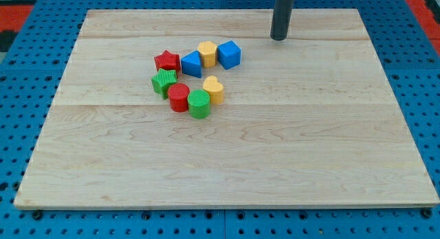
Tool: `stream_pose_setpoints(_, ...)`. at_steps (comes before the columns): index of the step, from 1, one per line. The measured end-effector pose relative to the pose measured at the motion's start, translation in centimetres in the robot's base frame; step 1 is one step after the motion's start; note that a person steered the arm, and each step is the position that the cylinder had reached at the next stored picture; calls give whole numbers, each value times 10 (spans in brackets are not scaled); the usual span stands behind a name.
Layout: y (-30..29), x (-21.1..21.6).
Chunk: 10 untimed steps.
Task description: Push the yellow hexagon down a bit
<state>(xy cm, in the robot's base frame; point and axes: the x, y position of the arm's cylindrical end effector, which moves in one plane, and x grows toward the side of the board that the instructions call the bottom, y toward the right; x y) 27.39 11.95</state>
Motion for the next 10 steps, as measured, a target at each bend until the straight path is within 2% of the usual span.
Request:
stream_pose_setpoints(4,-13,-3)
stream_pose_setpoints(6,-91,-25)
stream_pose_setpoints(7,-134,6)
stream_pose_setpoints(8,-142,68)
stream_pose_setpoints(9,-102,97)
stream_pose_setpoints(10,-109,104)
